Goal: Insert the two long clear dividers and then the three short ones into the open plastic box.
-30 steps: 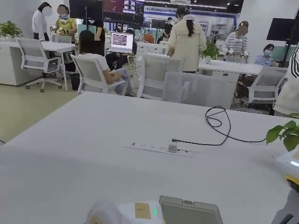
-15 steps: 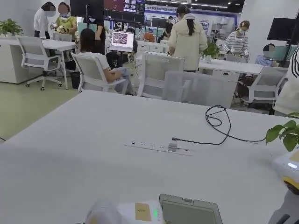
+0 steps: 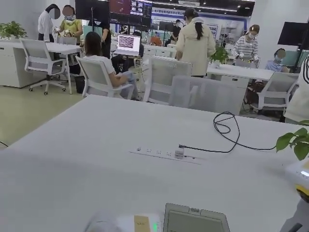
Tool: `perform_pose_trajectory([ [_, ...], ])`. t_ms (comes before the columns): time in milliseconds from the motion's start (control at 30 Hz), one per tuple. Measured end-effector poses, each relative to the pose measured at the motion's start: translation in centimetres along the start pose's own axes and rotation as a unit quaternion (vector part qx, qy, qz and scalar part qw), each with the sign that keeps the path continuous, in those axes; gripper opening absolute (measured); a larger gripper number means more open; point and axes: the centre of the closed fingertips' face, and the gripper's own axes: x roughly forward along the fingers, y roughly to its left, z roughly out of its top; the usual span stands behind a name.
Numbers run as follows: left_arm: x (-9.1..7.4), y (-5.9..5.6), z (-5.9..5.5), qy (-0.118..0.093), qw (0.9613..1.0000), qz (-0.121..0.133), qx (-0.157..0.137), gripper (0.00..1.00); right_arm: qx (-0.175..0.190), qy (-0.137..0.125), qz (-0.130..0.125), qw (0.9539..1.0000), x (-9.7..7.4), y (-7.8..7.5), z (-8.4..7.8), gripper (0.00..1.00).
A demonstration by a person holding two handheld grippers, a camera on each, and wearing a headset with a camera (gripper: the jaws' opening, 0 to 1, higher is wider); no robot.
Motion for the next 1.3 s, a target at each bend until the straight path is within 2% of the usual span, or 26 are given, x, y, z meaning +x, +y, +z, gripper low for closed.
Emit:
perform_pose_trajectory([
  [200,-0.6,0.6,-0.7,0.009,0.9998,0.016,-0.001,0.15,0.002,0.002,-0.016,0.9999,-0.7,-0.8,-0.3,0.03],
  [433,-1.8,1.9,-1.6,0.013,0.999,0.042,-0.01,0.24,0.006,0.015,-0.039,0.9991,-1.1,-2.2,-1.3,0.03],
  [700,-2.9,3.4,-2.6,0.015,0.9972,0.07,-0.023,0.43,0.008,0.041,-0.065,0.997,-1.2,-4.3,-2.8,0.03],
  [767,-3.0,3.7,-3.0,0.017,0.9966,0.076,-0.026,0.51,0.007,0.046,-0.069,0.9965,-1.1,-4.6,-3.1,0.03],
  [833,-3.3,4.1,-3.4,0.022,0.9959,0.086,-0.02,0.56,0.008,0.055,-0.077,0.9955,-1.0,-5.4,-3.8,0.03],
  [967,-3.8,5.0,-4.3,0.029,0.9944,0.098,-0.027,0.65,0.007,0.071,-0.092,0.9932,-0.7,-6.5,-4.6,0.03],
  [1067,-4.2,5.4,-5.2,0.044,0.9934,0.104,-0.02,0.7,0.012,0.074,-0.098,0.9924,-0.3,-7.5,-5.1,0.03],
  [1300,-4.6,6.2,-6.2,0.052,0.9922,0.112,-0.015,0.82,0.013,0.096,-0.127,0.9872,0.5,-10.0,-6.8,0.03],
])
